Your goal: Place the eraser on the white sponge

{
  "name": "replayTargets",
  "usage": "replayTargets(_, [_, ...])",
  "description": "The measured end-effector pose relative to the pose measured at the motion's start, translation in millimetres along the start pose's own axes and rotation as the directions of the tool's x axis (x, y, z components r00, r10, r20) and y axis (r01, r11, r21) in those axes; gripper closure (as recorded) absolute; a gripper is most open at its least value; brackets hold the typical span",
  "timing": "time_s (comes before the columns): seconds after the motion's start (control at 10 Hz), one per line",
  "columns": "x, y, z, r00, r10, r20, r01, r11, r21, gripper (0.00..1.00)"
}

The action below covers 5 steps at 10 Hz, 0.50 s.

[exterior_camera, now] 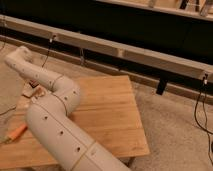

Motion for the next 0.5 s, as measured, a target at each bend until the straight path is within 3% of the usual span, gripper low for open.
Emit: replayTargets(0.5, [-4, 15, 5, 0.999, -0.032, 0.003, 0.032, 0.999, -0.024, 1.0])
